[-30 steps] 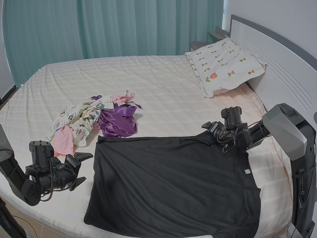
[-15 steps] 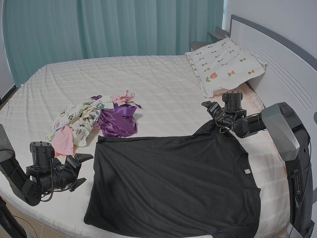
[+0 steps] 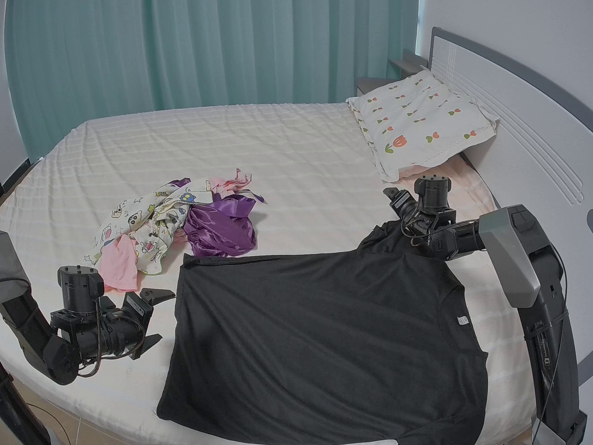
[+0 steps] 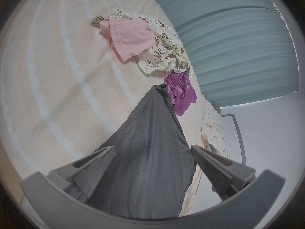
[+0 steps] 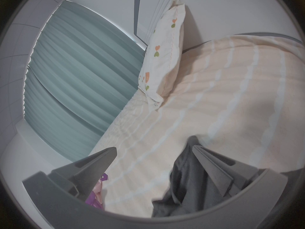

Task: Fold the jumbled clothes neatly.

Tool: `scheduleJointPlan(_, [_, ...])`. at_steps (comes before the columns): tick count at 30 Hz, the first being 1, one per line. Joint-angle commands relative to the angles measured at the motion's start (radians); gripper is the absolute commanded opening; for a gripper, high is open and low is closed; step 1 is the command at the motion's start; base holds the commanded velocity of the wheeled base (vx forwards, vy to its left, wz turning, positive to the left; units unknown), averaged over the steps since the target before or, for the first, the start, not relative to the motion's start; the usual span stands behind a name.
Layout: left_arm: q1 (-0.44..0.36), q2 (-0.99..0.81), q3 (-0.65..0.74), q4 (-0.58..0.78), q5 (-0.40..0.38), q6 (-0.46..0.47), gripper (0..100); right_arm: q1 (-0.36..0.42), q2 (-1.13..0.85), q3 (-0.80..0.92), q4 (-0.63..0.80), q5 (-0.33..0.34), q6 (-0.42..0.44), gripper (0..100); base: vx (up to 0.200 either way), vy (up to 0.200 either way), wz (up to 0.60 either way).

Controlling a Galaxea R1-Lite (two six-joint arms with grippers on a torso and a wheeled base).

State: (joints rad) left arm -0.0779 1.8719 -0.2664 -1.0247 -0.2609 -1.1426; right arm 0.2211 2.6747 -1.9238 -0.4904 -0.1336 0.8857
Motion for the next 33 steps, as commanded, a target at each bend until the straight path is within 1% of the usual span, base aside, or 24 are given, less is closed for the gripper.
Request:
scheduleJointPlan(1, [0.0,0.004,0.001,0.0,0.0,0.0,100,0.004,-0.018,0.029,-0.002,0.0,-0.001,100,0.0,0.0,0.0])
scheduleJointPlan(4, [0.0,0.004,0.001,0.0,0.0,0.0,100,-0.002,-0.052,0.037,-0.008,-0.001,0.001,100,0.0,0.0,0.0])
scheduleJointPlan(9, [0.0,0.004,-0.001,0.0,0.0,0.0,100,-0.003,-0.101,0.101,-0.014,0.003,0.002,100,0.0,0.0,0.0])
scheduleJointPlan(11, [0.0,0.003,-0.001,0.0,0.0,0.0,100,0.003,-0.15,0.189,-0.008,0.052,0.001,100,0.0,0.0,0.0])
scheduleJointPlan(12, [0.0,0.003,0.001,0.0,0.0,0.0,100,0.004,-0.156,0.203,-0.008,0.066,0.001,100,0.0,0.0,0.0])
scheduleJointPlan(13, [0.0,0.003,-0.001,0.0,0.0,0.0,100,0.015,-0.174,0.246,-0.011,0.098,-0.001,100,0.0,0.0,0.0])
scheduleJointPlan(14, [0.0,0.003,0.001,0.0,0.0,0.0,100,0.027,-0.182,0.27,-0.011,0.112,-0.001,100,0.0,0.0,0.0])
scheduleJointPlan(19, [0.0,0.003,0.001,0.0,0.002,0.0,100,0.087,-0.171,0.292,0.003,0.111,-0.007,100,0.0,0.0,0.0])
scheduleJointPlan(22, [0.0,0.001,0.001,0.0,0.002,0.0,100,0.104,-0.16,0.29,0.004,0.109,-0.014,100,0.0,0.0,0.0])
scheduleJointPlan(28, [0.0,0.001,0.001,0.0,0.0,0.0,100,0.11,-0.145,0.282,0.006,0.109,-0.028,100,0.0,0.0,0.0])
scheduleJointPlan(33, [0.0,0.003,0.001,0.0,0.002,0.0,100,0.107,-0.122,0.261,0.027,0.101,-0.07,100,0.0,0.0,0.0])
